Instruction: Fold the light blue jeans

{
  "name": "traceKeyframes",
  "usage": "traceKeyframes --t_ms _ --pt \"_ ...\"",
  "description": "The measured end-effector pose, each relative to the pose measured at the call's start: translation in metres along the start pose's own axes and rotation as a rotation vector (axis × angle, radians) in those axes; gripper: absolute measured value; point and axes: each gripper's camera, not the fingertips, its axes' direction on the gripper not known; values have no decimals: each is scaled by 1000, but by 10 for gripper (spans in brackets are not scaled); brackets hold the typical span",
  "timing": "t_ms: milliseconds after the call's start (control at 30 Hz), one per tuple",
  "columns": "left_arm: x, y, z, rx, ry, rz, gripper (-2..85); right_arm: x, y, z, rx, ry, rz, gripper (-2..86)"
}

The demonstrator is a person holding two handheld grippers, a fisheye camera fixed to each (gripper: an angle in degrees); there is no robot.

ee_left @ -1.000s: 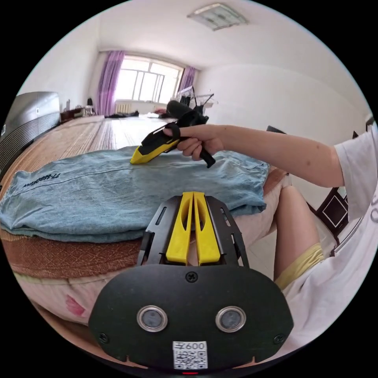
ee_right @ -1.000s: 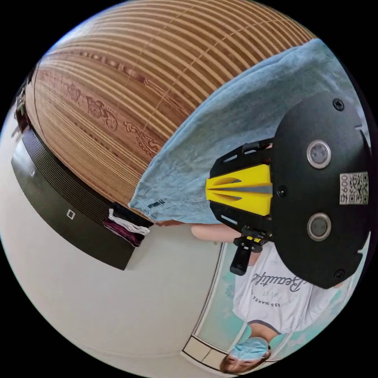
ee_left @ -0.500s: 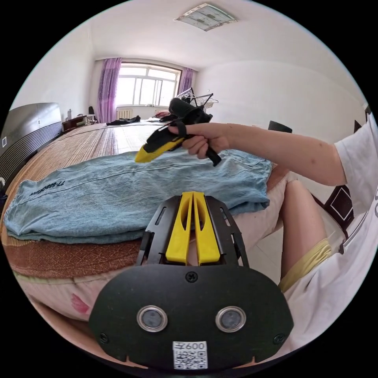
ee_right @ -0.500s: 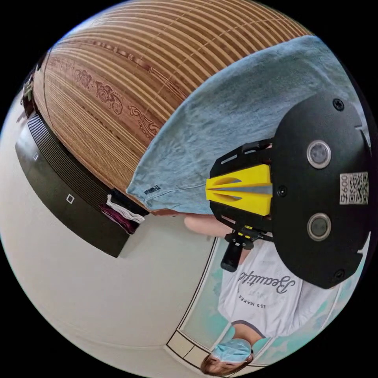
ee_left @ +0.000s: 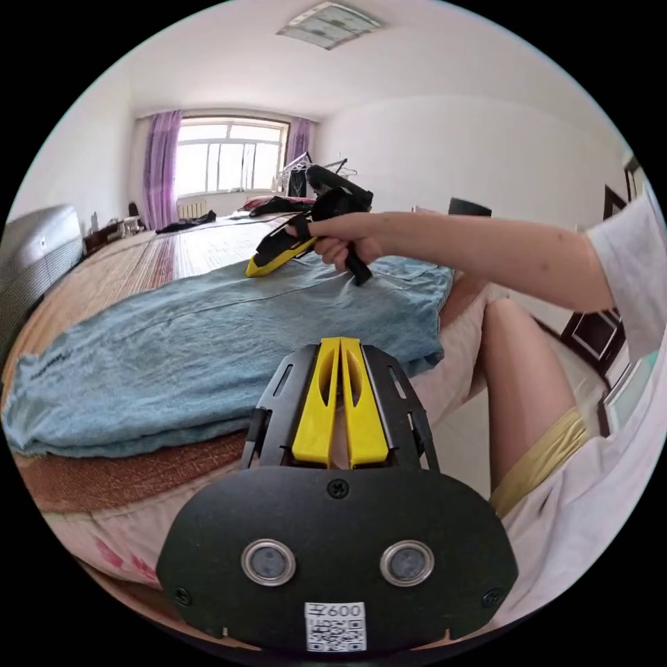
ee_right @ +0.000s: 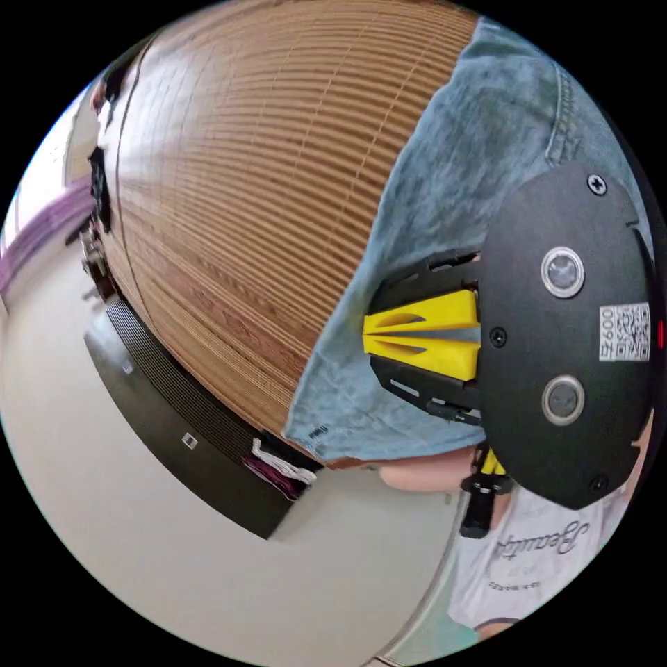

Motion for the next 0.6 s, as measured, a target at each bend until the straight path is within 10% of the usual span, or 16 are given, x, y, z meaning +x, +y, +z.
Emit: traceKeyframes --t_ms 133,333,600 --pt "-18 13 3 5 23 -34 5 -16 29 -47 172 -59 20 -9" --pt "-31 31 6 29 7 -21 5 -59 77 7 -274 -176 -164 -8" --pt "-52 44 8 21 12 -22 5 -12 126 -72 178 -80 198 -9"
